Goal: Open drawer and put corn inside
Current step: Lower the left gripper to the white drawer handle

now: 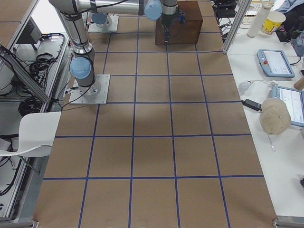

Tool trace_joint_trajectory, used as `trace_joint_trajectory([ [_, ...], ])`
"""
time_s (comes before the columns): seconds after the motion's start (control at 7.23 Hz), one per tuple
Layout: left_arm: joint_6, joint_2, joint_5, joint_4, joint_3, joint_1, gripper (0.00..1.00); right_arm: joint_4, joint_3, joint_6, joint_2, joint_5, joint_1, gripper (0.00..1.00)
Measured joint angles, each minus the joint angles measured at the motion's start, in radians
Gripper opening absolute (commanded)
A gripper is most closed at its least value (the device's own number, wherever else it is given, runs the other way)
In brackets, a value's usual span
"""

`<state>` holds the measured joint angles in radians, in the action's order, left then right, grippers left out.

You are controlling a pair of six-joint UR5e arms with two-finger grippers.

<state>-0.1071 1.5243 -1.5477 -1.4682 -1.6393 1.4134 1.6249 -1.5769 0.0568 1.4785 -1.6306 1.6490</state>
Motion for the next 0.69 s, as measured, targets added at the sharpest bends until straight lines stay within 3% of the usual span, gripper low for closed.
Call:
trace_joint_trajectory([
  [0.42,-0.166,0.055,0.037,-0.001,0.056,-0.151,1.0,0.0,0.0,0.0,0.0,-0.001,0.0,1.0],
  [0.69,-0.27,0.111,0.13,-0.001,0.062,-0.267,1.0,0.001,0.0,0.0,0.0,-0.001,0.0,1.0],
])
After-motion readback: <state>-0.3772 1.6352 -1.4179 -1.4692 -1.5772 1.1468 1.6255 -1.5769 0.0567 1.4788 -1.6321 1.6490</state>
